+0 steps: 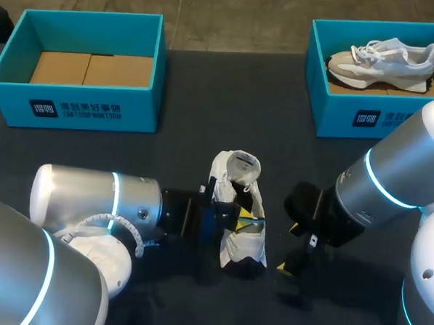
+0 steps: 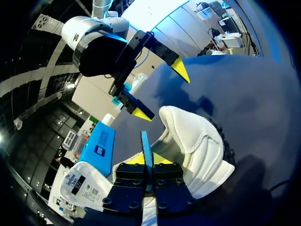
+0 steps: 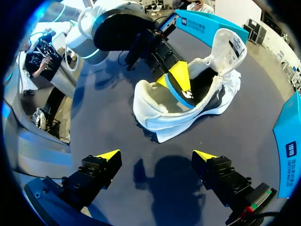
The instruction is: Take the shoe out of the shoebox, open the shoe tongue, remove and reinsert the insole, then place the shoe into the shoebox
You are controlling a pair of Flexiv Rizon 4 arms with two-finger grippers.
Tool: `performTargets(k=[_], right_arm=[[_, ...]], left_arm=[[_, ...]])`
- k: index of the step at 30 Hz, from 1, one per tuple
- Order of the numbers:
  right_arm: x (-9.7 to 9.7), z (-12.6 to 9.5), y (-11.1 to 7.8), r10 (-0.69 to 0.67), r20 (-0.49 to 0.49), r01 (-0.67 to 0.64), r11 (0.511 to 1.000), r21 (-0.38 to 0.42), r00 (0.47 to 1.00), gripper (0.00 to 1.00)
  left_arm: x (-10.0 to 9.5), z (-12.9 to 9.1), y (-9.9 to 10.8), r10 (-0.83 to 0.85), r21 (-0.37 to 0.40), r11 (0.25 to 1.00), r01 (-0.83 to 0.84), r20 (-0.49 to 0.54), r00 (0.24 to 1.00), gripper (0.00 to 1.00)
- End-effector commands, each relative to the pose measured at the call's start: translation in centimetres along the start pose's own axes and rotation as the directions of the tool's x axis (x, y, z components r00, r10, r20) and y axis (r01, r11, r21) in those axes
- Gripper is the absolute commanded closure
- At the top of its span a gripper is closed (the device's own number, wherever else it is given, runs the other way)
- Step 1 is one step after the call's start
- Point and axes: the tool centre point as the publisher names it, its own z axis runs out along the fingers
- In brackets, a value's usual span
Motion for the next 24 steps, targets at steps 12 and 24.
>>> performTargets(k=[12, 24], right_arm=[[0.1, 0.0, -0.1, 0.0, 0.002, 0.0, 1.0, -0.001, 1.0, 0.0], [0.1, 0.0, -0.1, 0.0, 0.002, 0.0, 1.0, -0.001, 1.0, 0.0]], left_arm=[[-0.3, -2.5, -1.9, 0.0, 0.05, 0.999, 0.0, 0.014, 1.0, 0.74], [-0.2, -1.5, -1.7, -0.012, 0.049, 0.999, 0.014, -0.024, 1.0, 0.84]])
